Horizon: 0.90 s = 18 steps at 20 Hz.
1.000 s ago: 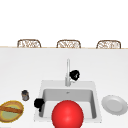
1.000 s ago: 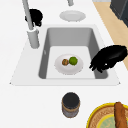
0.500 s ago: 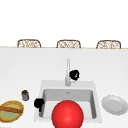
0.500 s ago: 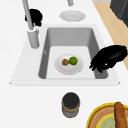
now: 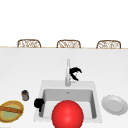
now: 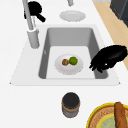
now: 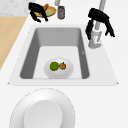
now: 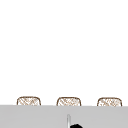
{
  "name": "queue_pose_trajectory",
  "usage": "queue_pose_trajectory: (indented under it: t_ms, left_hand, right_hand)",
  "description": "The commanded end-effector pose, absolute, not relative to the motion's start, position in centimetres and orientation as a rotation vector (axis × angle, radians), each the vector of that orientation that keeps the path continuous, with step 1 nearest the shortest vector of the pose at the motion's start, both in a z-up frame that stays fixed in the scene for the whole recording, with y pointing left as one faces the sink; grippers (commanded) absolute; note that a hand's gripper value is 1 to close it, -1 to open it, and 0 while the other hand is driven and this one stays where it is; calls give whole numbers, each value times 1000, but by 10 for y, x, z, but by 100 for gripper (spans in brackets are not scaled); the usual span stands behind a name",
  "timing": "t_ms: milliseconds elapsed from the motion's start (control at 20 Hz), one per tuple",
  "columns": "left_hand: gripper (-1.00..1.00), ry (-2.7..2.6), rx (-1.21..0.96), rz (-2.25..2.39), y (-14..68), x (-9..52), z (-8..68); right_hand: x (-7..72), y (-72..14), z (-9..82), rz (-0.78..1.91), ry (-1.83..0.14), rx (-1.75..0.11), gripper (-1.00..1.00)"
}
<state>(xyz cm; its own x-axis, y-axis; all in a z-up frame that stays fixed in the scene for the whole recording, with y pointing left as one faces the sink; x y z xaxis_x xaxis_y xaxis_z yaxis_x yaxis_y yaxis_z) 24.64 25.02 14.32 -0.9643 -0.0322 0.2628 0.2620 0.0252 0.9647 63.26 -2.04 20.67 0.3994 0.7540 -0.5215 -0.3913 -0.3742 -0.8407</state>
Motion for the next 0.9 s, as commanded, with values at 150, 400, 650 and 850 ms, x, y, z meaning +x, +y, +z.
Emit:
queue_pose_trajectory:
  t_ms: [150,400,650,850]
  left_hand:
    - [0,-2086,-239,-2043,250,246,143]
    - [0,-2086,-239,-2043,250,246,143]
    - [0,-2086,-239,-2043,250,246,143]
    - [0,-2086,-239,-2043,250,246,143]
  right_hand:
    - [632,-23,252,1290,-313,-1460,-100]
    - [633,-40,271,1293,-372,-1424,-100]
    - [635,-43,272,1293,-337,-1468,-100]
    - [633,-64,284,1256,-410,-1337,-100]
